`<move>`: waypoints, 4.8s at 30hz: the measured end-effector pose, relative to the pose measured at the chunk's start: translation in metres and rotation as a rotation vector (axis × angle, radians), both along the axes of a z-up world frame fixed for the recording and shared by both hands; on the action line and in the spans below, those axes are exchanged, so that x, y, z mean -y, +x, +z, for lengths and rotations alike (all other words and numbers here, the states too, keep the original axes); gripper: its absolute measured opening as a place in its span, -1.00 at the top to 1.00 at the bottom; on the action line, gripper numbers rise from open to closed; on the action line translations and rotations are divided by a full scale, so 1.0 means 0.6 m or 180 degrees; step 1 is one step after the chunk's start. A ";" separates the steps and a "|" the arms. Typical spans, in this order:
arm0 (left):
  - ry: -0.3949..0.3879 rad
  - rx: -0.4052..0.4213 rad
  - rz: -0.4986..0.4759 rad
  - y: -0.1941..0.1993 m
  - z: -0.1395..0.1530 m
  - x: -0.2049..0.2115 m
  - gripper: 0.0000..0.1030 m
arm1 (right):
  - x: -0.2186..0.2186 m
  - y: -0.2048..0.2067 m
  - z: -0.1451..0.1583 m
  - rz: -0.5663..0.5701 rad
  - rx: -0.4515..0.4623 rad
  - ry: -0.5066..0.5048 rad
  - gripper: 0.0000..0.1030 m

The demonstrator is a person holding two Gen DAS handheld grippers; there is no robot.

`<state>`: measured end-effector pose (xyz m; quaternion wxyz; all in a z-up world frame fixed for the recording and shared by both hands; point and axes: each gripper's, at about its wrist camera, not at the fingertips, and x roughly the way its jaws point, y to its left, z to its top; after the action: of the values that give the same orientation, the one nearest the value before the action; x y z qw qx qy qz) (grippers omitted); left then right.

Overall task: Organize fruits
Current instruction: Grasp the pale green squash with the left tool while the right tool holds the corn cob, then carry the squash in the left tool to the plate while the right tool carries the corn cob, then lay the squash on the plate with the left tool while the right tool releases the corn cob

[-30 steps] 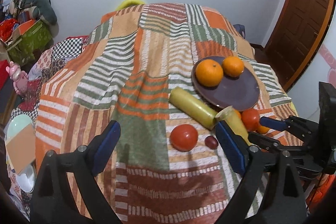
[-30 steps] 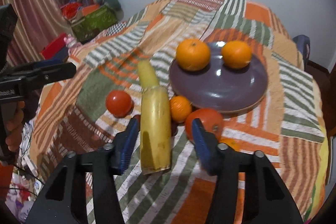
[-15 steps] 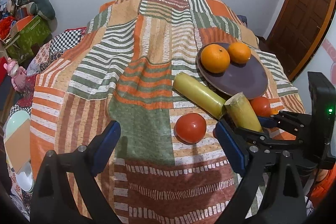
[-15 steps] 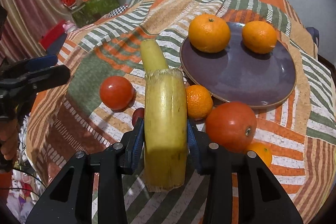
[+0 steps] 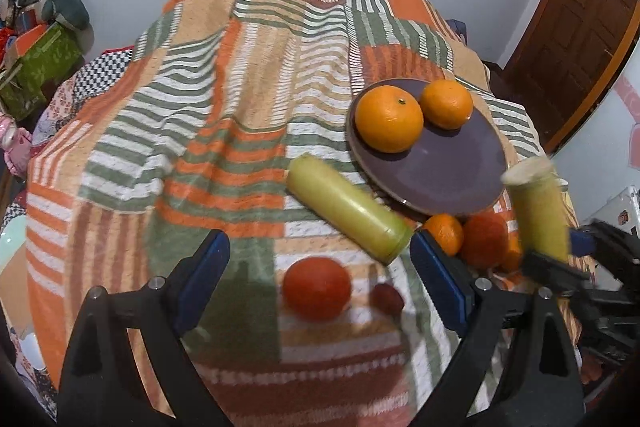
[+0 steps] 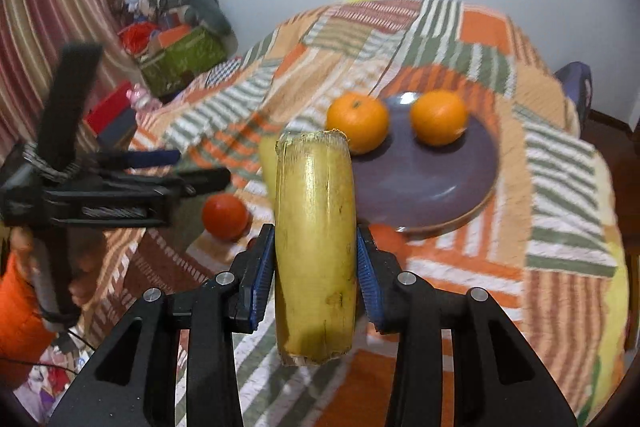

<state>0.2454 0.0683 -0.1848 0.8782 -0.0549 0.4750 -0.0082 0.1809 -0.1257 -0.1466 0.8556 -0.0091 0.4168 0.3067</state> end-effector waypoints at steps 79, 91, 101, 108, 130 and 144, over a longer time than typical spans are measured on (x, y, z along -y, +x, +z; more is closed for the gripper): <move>0.0128 0.0035 -0.0282 0.086 0.037 0.059 0.33 | 0.126 0.068 -0.002 -0.0625 0.0064 0.0146 0.30; 0.0016 0.0077 -0.0605 0.088 0.059 0.116 0.33 | 0.117 0.100 -0.006 -0.0651 0.0071 0.0141 0.30; -0.0103 -0.0109 -0.0883 0.112 0.031 0.170 0.33 | 0.103 0.125 -0.022 -0.0645 0.0027 0.0062 0.30; -0.0177 -0.0178 -0.0796 0.143 0.018 0.170 0.33 | 0.097 0.136 -0.033 -0.0647 -0.0004 0.0014 0.30; 0.0014 -0.0171 -0.0630 0.231 -0.016 0.184 0.33 | 0.087 0.190 -0.056 -0.0874 -0.0202 -0.0005 0.30; 0.0097 -0.0218 -0.0608 0.234 -0.018 0.192 0.31 | 0.084 0.176 -0.049 -0.0784 -0.0143 -0.0094 0.23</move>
<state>0.3860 -0.0466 -0.1959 0.8574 0.0037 0.5079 -0.0828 0.2864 -0.1762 -0.1758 0.8771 0.0365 0.4382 0.1933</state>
